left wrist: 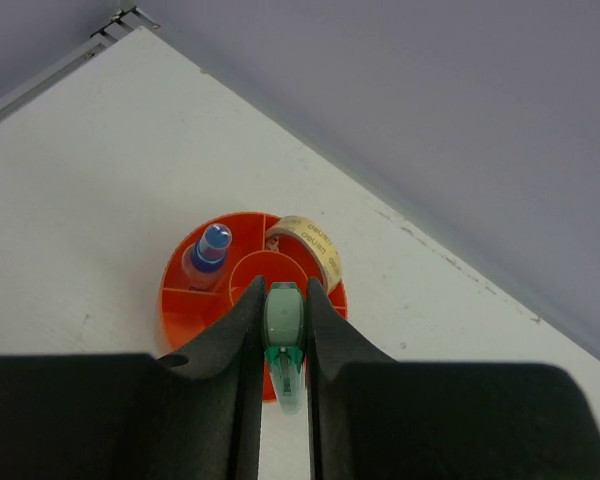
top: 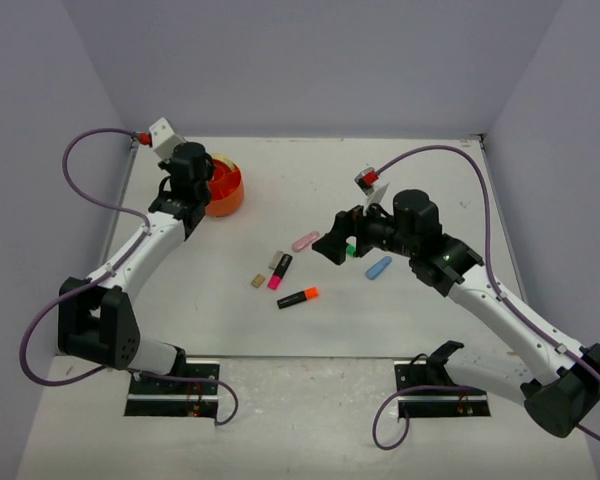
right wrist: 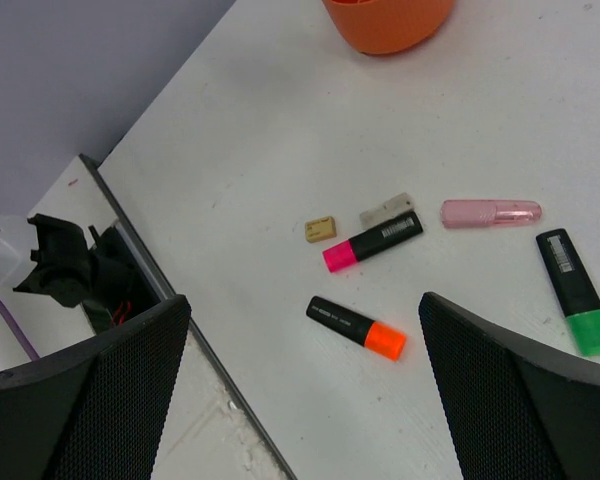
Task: Sort the stationery into containers
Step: Place the pen in the storage box.
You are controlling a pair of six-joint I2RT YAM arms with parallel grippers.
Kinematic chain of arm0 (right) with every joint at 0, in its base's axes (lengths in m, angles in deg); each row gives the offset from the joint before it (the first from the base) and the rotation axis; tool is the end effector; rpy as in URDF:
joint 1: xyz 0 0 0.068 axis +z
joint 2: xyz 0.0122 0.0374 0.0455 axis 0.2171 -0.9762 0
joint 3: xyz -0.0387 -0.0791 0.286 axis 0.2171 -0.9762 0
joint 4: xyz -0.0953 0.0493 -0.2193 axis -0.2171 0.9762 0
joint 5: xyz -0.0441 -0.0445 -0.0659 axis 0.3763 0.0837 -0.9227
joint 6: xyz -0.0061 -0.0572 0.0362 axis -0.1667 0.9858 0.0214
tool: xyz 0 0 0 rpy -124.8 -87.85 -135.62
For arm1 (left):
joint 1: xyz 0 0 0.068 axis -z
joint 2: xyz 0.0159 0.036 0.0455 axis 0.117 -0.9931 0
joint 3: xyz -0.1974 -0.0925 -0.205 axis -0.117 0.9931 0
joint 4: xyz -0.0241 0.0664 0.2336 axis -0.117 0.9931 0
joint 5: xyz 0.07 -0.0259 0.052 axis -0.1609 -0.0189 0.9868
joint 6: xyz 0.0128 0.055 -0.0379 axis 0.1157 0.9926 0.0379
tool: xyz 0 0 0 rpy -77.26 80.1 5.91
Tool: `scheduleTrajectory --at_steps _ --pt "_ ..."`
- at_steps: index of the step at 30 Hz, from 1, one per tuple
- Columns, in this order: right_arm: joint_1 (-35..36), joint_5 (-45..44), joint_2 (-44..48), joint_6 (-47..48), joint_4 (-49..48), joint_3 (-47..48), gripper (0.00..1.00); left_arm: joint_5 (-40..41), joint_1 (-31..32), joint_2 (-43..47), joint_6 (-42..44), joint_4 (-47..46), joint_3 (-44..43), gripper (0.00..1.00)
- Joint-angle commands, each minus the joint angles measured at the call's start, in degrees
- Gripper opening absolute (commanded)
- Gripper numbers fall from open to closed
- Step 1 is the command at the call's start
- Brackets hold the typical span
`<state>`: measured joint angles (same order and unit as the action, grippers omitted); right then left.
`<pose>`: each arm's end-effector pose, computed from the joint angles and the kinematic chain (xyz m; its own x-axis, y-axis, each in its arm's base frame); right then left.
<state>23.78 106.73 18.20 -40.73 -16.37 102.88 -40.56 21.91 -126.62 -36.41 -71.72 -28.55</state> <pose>0.1717 0.1492 0.3681 -0.5344 0.0034 -0.8452 -0.6735 0.6025 0.4283 0.3225 -0.0544 0.3504 -0.0277 -0.4977 -0.8669 -0.4327 0.7878 -0.4384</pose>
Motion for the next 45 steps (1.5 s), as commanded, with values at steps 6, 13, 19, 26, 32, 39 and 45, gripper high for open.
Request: scheduleTrajectory --at_steps 6,13,19,26,32,39,45 --pt "0.03 -0.50 2.78 0.48 0.45 -1.96 0.99 3.60 -3.41 -6.32 -3.21 -9.15 0.97 0.00" --pt "0.07 1.99 2.56 0.43 0.79 -1.66 0.99 0.52 -5.68 -10.19 -4.84 -12.22 2.81 0.00" --pt "0.07 5.79 2.65 0.52 0.72 -1.60 0.99 -1.31 -6.40 -13.06 -5.08 -14.35 3.39 0.00" --pt "0.07 5.28 1.58 0.61 0.81 -1.30 0.99 -1.17 -6.40 -13.08 -7.69 -13.44 5.91 0.28" --pt "0.07 4.00 0.34 0.52 0.98 -1.21 0.99 -0.11 -6.40 -9.90 -9.32 -11.40 6.69 0.61" --pt "0.07 -2.84 -3.55 -0.27 2.00 -0.45 0.99 -3.55 -6.40 0.12 -10.00 -6.79 6.18 0.82" --pt "-0.03 -20.38 -15.62 -1.19 10.25 6.59 0.99 -15.74 -6.31 9.42 -7.59 9.60 -0.31 1.00"
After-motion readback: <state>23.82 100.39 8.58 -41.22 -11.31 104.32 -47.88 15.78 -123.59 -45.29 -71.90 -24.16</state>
